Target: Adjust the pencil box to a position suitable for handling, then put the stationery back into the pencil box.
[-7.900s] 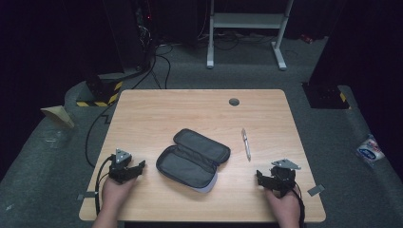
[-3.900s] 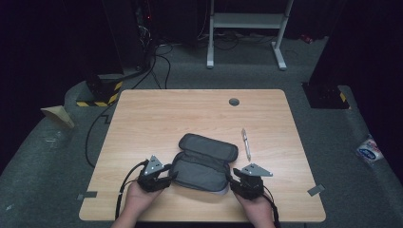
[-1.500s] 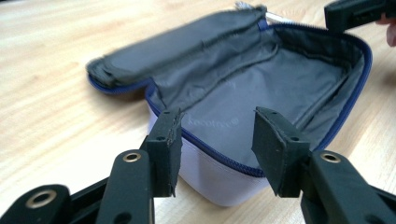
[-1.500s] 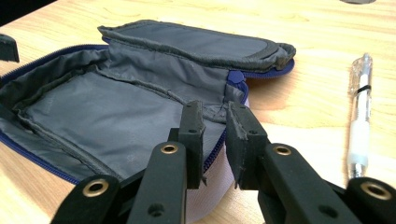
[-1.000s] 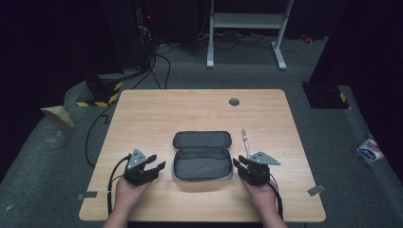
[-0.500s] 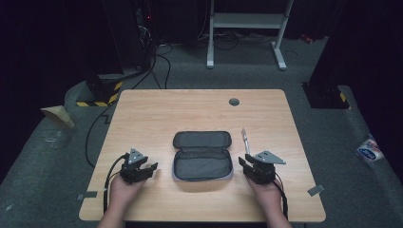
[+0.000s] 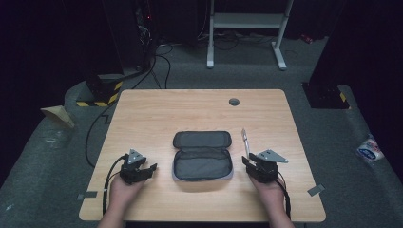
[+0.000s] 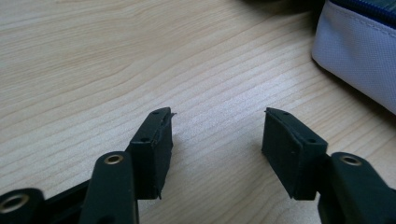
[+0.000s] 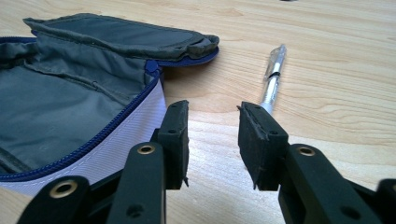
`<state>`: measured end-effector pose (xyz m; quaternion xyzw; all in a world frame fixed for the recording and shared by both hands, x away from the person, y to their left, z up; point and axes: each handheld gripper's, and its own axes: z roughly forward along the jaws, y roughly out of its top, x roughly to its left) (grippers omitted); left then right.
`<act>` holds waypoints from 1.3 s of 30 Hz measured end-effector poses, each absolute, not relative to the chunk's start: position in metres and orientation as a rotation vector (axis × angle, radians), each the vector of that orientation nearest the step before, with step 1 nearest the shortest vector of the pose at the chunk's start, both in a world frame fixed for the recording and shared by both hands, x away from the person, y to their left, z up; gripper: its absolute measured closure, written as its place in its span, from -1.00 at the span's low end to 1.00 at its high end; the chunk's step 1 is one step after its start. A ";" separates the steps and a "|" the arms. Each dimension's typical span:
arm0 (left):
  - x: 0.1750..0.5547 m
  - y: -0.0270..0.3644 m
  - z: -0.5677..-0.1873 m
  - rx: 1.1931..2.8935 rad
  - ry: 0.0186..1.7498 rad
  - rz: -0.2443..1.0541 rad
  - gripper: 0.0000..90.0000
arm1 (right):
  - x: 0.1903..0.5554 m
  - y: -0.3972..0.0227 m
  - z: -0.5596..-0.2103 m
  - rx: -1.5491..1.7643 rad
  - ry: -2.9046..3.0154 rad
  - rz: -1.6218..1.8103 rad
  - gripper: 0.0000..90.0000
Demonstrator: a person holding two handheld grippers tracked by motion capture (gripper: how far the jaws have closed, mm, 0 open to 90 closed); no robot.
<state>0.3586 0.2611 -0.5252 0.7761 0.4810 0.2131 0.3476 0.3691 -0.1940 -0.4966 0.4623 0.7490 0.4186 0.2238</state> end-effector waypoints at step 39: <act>0.360 0.256 -0.528 2.002 1.245 0.571 -0.26 | 0.432 -0.196 -0.496 1.446 2.065 0.953 0.44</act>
